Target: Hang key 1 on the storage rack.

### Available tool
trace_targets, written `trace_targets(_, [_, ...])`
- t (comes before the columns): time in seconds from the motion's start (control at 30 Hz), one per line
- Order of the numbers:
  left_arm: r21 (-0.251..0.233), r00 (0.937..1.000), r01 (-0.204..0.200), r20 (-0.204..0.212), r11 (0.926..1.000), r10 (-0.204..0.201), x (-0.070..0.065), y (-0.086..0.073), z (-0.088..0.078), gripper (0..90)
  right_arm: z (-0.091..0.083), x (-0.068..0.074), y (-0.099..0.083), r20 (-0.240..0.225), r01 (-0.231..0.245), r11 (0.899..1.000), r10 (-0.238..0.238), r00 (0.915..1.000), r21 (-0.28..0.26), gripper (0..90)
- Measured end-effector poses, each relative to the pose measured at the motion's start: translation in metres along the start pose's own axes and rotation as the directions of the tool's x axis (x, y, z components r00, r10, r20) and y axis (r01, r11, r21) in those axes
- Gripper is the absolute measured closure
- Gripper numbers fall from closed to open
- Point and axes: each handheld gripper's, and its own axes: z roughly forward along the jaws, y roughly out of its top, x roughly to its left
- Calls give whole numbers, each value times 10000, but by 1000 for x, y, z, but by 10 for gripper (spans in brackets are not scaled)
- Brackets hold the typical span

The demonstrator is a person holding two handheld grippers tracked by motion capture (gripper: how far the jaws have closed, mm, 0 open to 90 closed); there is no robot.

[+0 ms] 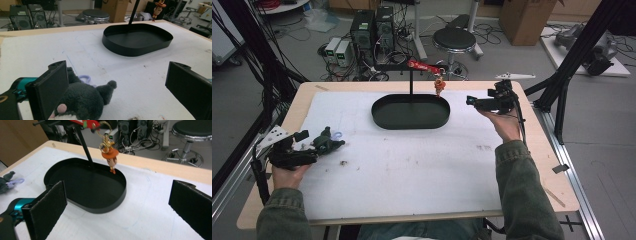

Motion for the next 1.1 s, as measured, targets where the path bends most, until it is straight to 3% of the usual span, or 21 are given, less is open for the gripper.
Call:
trace_targets(0.33, [84, 10000, -37, -33, 10000, 37, 0, 0, 1, 49, -6, -12, -30, 172, -179, 9998, 180, 9997, -39, 8])
trace_targets(0.47, [138, 10000, -63, -51, 9999, 64, 0, -1, 1, 49, -10, -10, -40, 236, -107, 9999, 107, 9997, -27, 8])
trace_targets(0.57, [143, 10000, -56, -63, 9999, 56, 0, -1, 1, 49, -12, -7, -48, 333, 162, 9997, -167, 9993, 154, 8])
trace_targets(0.73, [215, 9999, -118, -87, 9997, 120, -1, -1, 2, 49, -12, -1, -65, 220, 584, 9983, -584, 9981, 8, 8])
trace_targets(1.1, [416, 9997, -208, -79, 9989, 211, -1, -1, 2, 49, -8, -1, -98, 234, 458, 9988, -463, 9987, 185, 8])
